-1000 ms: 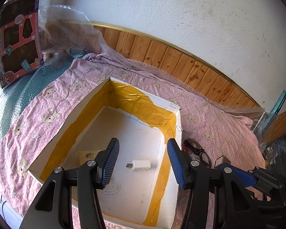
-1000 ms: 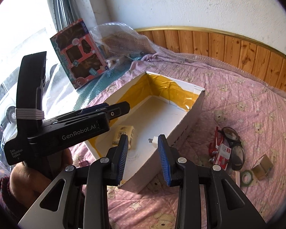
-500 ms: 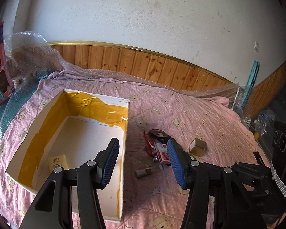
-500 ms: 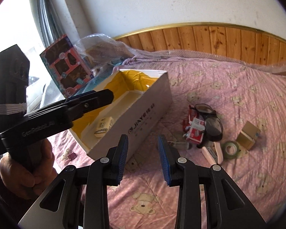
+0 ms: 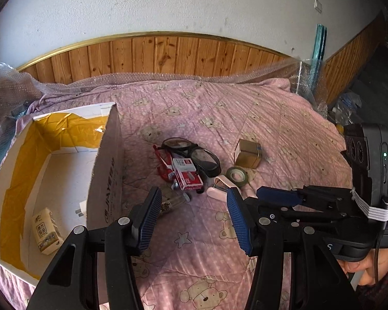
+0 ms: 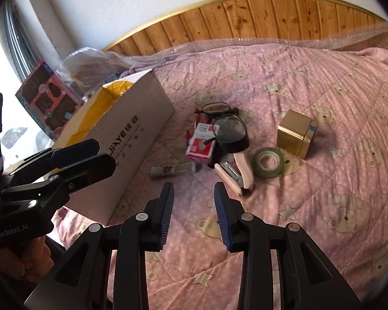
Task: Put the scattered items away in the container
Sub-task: 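Move both open tools back toward the remaining items on the bedspread, then grasp the pink stapler with the right tool while the left tool grasps the clear tube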
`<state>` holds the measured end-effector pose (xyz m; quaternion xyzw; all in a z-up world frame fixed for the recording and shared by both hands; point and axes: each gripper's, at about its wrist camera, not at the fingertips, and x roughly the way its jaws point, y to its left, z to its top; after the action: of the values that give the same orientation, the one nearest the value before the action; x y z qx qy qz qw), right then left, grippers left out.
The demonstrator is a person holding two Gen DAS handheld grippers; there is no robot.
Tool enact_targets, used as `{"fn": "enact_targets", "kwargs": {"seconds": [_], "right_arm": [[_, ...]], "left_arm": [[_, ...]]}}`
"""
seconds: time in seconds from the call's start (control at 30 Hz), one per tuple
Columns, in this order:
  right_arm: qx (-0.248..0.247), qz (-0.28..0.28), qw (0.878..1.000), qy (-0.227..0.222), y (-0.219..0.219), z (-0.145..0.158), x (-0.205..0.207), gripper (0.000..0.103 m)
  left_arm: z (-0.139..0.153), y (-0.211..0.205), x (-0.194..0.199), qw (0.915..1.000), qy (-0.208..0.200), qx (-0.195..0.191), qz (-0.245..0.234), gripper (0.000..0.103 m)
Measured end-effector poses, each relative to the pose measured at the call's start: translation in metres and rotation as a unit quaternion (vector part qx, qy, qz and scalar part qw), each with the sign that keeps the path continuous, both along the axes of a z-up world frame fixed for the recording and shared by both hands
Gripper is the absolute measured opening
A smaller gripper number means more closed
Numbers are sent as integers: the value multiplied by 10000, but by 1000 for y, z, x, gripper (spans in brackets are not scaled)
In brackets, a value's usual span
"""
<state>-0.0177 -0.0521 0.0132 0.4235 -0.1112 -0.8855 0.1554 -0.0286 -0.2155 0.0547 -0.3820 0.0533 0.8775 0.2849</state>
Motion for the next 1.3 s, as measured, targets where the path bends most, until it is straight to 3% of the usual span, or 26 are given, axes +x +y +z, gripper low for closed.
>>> {"fn": "enact_targets", "kwargs": {"seconds": [0.33,0.63,0.77,0.9,1.03,1.07,1.17,1.3], "right_arm": [[55,-339,9990,-283,13,-32,-21,36],[-613,-763,9928,-688,36,-64,-50,38],[-779,-822,9901,-829,40,-75,-58,38],[-859,-791,9902,-771,40,-79,-62,39],[-730,-557,9926,-797,33,-73,-60,22],[-716,-456,9931,-810,29,-70,-58,22],[-575,-145,9952,-779,17,-62,-52,19],[-617,-224,9952,-722,18,-64,-51,24]], "left_arm": [[-55,28,-22,9963,-682,-475,-225,54],[-101,23,-61,9903,-1226,-635,133,54],[-116,21,-72,9886,-1284,-747,240,54],[-119,23,-76,9902,-1141,-772,234,54],[-122,23,-80,9894,-1252,-723,104,54],[-124,23,-79,9876,-1437,-630,-13,54],[-115,26,-68,9890,-1345,-544,-306,53],[-106,17,-70,9929,-1028,-602,1,53]]}}
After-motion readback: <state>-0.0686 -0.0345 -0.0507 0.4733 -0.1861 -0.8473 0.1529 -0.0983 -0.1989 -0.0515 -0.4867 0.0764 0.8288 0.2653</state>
